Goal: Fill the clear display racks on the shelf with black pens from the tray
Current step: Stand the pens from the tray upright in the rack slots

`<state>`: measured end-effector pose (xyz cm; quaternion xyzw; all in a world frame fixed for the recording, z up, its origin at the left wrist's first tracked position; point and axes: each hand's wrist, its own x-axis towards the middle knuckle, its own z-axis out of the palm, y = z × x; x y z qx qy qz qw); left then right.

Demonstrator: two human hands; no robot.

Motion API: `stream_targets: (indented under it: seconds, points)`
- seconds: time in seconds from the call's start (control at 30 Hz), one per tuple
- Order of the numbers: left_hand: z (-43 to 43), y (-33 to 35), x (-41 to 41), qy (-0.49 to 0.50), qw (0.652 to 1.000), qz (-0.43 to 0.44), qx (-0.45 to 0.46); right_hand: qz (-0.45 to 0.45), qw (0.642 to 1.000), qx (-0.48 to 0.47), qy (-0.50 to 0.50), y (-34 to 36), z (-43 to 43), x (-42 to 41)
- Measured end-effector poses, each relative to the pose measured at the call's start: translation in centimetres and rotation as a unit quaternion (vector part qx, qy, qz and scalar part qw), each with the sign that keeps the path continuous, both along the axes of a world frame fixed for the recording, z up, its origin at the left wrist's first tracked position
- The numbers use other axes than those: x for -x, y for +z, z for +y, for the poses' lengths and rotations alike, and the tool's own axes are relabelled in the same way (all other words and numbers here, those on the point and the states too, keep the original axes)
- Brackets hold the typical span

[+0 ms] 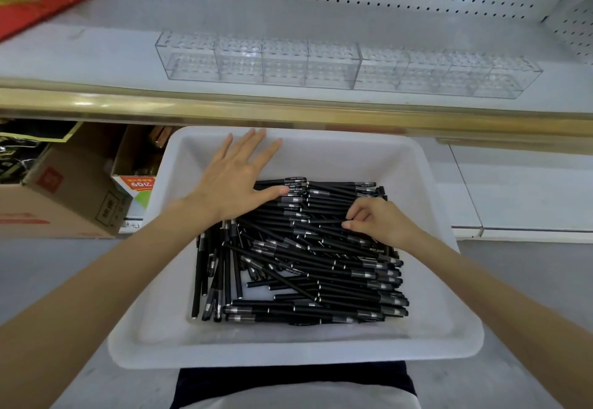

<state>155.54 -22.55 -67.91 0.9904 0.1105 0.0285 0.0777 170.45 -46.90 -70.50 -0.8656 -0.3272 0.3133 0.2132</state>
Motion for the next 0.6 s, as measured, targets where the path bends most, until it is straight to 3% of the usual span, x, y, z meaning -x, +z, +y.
stream_targets:
  seconds: [0.6]
  points:
    - [0.5, -1.0, -1.3, -0.005, 1.0, 0.0, -0.016, 0.107, 0.993, 0.032, 0.037, -1.4, 0.4, -1.1]
